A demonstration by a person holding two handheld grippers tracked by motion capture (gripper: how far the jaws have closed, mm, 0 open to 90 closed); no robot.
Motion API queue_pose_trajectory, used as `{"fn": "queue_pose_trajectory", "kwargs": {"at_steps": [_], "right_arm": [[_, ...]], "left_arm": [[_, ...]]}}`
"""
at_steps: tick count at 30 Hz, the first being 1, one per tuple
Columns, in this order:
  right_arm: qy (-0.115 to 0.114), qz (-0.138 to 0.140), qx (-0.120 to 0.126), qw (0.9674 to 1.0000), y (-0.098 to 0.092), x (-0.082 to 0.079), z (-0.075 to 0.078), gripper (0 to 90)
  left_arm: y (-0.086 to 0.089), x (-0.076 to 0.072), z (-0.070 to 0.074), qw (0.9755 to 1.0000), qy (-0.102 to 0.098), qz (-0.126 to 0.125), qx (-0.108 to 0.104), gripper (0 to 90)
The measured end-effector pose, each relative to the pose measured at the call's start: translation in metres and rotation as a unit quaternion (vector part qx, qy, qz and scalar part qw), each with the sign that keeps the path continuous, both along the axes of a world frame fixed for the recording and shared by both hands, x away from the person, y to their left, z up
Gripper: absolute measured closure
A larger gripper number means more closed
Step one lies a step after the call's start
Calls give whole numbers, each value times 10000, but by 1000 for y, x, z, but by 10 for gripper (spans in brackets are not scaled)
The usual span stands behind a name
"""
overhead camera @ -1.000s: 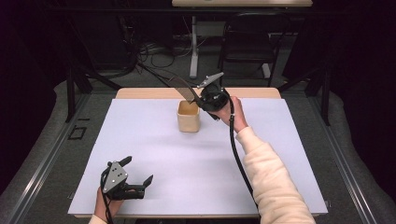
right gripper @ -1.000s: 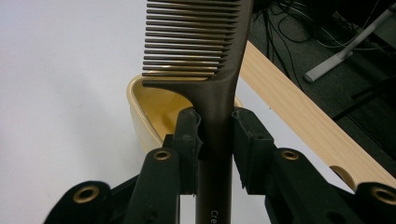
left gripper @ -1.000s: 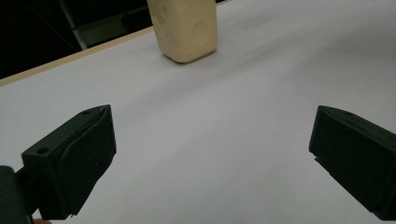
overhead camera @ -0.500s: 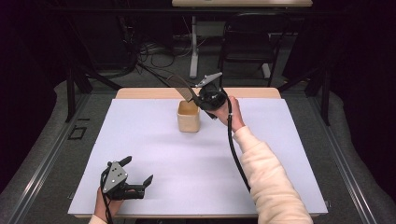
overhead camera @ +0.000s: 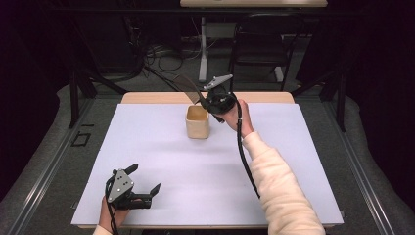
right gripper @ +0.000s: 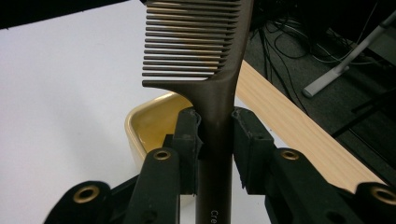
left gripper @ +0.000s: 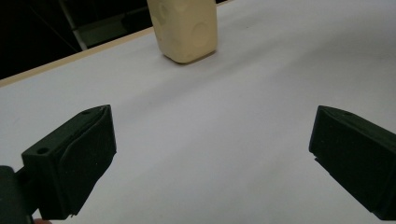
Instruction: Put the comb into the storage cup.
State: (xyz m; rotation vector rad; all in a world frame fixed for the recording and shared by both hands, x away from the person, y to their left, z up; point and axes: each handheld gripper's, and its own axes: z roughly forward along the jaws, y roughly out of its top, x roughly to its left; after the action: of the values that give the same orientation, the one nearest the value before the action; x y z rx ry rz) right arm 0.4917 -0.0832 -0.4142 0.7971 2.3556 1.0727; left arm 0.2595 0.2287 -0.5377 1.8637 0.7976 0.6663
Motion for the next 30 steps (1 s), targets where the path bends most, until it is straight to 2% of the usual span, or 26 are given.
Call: {"fn": "queue_pose_trajectory", "kwargs": {"at_steps": [19, 30], "right_arm": [[-152, -8, 110, 9998, 12, 3, 6, 723], [-364, 23, 237, 9991, 23, 5, 12, 723]], "left_arm": [[0, 0, 0, 10000, -8, -5, 9, 6], [0, -1, 0, 10000, -22, -8, -14, 7]]}}
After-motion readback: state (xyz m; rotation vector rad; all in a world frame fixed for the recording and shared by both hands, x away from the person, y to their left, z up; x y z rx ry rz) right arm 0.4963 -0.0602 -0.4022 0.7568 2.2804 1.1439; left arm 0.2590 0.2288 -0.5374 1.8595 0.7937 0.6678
